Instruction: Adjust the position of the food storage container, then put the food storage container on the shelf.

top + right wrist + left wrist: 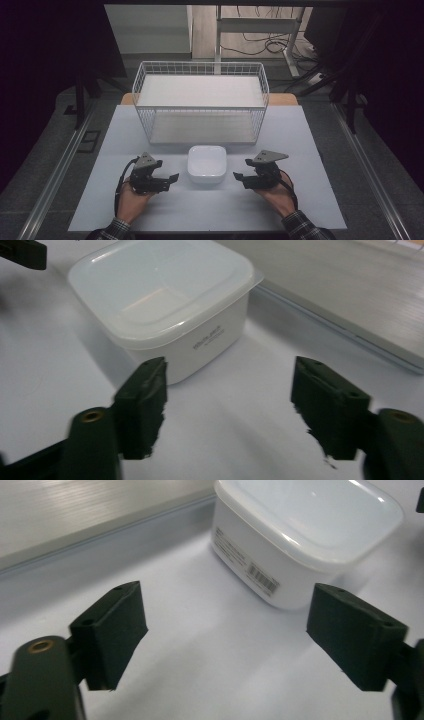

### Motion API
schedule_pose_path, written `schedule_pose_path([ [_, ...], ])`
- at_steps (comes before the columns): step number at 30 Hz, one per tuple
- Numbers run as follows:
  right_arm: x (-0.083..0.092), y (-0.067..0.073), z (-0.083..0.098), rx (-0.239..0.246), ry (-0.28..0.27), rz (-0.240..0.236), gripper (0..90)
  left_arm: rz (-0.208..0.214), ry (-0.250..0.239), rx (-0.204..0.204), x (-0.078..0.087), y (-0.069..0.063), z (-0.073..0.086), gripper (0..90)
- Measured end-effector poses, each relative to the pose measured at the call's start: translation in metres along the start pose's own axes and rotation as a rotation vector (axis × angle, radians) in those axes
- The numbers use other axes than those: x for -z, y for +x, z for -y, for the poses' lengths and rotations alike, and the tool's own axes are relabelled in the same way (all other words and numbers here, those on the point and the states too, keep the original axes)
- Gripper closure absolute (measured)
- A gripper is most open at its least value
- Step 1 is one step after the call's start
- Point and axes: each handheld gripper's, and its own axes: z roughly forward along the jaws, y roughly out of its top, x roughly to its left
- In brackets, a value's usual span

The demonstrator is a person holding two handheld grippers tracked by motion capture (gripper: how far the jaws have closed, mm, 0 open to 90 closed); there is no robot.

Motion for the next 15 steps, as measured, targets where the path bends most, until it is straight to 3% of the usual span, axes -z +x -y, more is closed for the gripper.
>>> schedule_pose_path([
  [3, -0.0034, 0.001, 0.0003, -0.002, 0.001, 0.009, 20.4, 0.005, -0.007, -0.002, -0.0002, -0.0005, 0.0011, 10.5],
  [9, -0.0047, -0.0029, -0.0004, -0.018, 0.002, -0.021, 10.4, -0.005, 0.007, -0.056, -0.0079, 0.0024, 0.0049, 3.7],
  [12, -0.0076, -0.0066, 0.0004, -0.018, 0.01, -0.036, 5.3, 0.051, 0.01, -0.013, -0.0087, 0.0042, 0.0028, 2.9],
  [15, -0.0103, -0.0067, -0.0007, -0.001, 0.017, -0.044, 2.9, 0.066, -0.008, 0.0, -0.0066, 0.0038, -0.0006, 3.5],
])
